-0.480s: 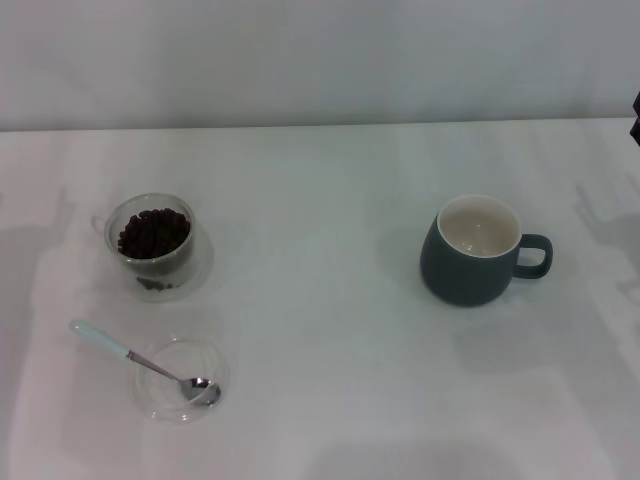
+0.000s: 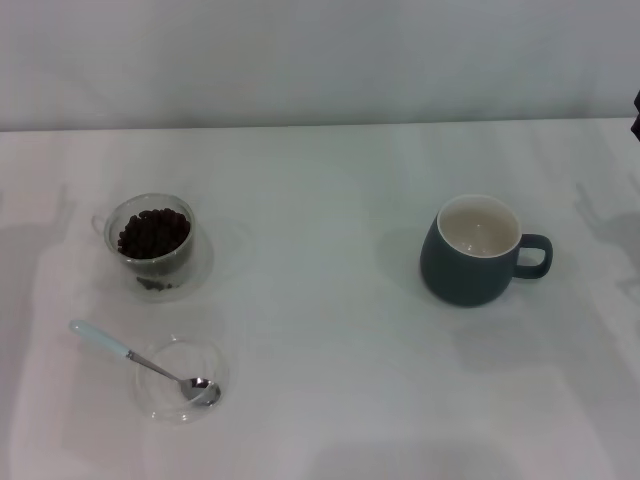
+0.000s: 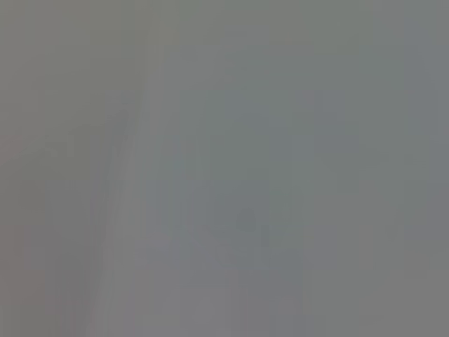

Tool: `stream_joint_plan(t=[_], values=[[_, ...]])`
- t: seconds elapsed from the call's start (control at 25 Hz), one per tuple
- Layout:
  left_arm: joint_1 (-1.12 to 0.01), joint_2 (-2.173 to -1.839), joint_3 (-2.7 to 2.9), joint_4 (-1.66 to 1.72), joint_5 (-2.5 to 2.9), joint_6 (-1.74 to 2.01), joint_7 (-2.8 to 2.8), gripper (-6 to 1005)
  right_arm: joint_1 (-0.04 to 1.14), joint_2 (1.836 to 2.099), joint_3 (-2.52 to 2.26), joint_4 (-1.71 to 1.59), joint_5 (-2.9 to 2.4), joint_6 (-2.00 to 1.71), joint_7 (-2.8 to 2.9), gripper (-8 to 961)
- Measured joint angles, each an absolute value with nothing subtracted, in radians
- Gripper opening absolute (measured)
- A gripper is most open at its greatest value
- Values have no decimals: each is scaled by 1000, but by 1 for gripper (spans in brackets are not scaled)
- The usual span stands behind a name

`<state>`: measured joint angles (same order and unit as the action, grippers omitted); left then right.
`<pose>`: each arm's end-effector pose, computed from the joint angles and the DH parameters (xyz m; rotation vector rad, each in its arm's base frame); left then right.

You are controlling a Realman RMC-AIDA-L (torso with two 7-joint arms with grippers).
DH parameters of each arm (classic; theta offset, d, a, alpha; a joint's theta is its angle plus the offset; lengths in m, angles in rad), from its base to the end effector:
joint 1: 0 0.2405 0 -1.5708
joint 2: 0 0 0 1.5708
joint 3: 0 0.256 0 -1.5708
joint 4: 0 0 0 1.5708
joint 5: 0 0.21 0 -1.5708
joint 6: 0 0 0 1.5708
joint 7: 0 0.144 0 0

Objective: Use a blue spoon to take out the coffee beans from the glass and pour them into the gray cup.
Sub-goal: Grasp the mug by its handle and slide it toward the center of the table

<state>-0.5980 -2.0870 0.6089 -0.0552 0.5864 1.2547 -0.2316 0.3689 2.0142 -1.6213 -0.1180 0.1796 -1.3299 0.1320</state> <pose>-0.3200 0.3622 0.0190 -1.3940 -0.5689 -0.7951 0.3531 0.3150 0.0485 -1.5154 0.3127 0.6477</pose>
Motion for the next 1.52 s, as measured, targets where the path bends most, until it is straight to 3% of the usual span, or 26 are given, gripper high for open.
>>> stream_joint_plan(t=[1.12, 1.52], values=[[-561, -2091, 616, -97, 603, 1337, -232, 877, 371, 2010, -1616, -123, 176, -1335, 114, 794], [-365, -2081, 618, -69, 671, 1559, -611, 877, 365, 2009, -1601, -120, 179, -1335, 112, 795]])
